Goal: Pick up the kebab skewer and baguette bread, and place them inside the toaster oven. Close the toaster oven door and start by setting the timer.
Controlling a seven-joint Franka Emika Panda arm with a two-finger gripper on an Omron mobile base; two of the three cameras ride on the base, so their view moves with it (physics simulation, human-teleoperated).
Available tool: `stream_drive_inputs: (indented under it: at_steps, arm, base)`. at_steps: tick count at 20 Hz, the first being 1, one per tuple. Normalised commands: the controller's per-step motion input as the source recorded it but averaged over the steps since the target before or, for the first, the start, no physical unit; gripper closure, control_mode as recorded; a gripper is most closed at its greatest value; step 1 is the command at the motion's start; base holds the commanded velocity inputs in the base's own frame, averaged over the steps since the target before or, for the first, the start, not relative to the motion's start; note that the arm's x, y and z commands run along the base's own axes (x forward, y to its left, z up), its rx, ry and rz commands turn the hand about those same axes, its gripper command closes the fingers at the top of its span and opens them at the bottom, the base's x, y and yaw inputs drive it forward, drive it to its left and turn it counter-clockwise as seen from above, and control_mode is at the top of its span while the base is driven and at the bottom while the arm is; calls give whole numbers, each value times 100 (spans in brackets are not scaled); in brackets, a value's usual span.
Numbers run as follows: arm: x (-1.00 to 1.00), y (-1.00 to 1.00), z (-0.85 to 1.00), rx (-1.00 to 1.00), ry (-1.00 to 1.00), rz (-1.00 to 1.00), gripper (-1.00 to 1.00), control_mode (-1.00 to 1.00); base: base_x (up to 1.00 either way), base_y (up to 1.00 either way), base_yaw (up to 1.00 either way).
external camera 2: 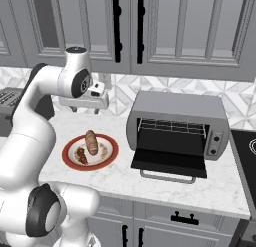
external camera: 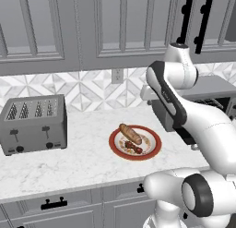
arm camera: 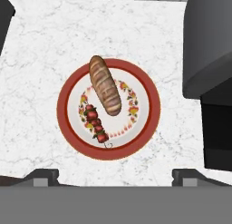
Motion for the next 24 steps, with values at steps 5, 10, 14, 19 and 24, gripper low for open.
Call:
stream_drive_inputs:
  at_steps: [5, 10, 14, 19, 24]
  arm:
    - [0, 0, 0, 0, 0, 0, -100, 100]
    - [0, 0, 0, 0, 0, 0, -100, 100]
    - [0, 0, 0, 0, 0, 0, -100, 100]
    - [0, 0, 0, 0, 0, 0, -100, -100]
    - [-15, -8, -8, 0, 2, -1, -100, -100]
  base:
    - [0, 0, 0]
    - [0, 0, 0]
    - [0, 0, 0]
    - [0, 0, 0]
    - [0, 0, 0]
